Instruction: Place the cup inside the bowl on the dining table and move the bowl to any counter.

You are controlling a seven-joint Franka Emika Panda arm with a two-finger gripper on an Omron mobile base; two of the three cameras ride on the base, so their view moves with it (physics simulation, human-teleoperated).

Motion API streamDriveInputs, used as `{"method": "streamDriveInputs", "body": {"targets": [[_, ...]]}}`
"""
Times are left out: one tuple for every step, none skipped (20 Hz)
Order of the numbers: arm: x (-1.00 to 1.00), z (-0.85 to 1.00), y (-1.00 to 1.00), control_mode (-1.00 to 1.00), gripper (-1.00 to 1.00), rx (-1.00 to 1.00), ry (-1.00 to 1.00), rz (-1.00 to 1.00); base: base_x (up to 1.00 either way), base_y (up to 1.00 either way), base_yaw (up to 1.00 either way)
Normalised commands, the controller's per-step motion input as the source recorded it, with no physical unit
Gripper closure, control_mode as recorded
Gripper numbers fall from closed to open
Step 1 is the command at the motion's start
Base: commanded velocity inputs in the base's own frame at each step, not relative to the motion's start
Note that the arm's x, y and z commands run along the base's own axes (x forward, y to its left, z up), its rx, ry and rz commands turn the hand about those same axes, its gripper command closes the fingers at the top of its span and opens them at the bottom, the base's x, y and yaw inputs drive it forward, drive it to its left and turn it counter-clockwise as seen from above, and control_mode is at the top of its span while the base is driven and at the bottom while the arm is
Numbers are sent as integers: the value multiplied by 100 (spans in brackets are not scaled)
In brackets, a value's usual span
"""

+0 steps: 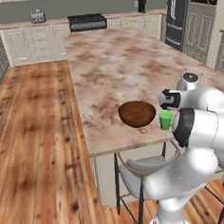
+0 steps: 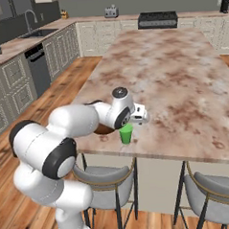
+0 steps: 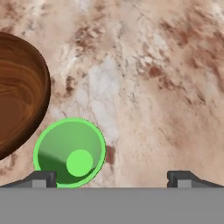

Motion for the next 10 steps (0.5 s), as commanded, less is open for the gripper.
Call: {"method": "streamDriveInputs", "body": {"targets": [[16, -1, -4, -100, -100, 0, 0, 0, 0, 0, 0], [14, -5, -1, -100, -100, 0, 0, 0, 0, 0, 0], [15, -4, -1, -100, -100, 0, 0, 0, 0, 0, 0], [14, -7, 0, -100, -100, 0, 0, 0, 0, 0, 0], [11, -8, 0, -100, -100, 0, 0, 0, 0, 0, 0], [10, -8, 0, -100, -100, 0, 0, 0, 0, 0, 0], [0, -11, 0, -100, -100, 0, 0, 0, 0, 0, 0], [0, -19, 0, -100, -100, 0, 0, 0, 0, 0, 0], [-18, -19, 0, -100, -100, 0, 0, 0, 0, 0, 0], [-18, -19, -1, -100, -100, 0, 0, 0, 0, 0, 0]]}}
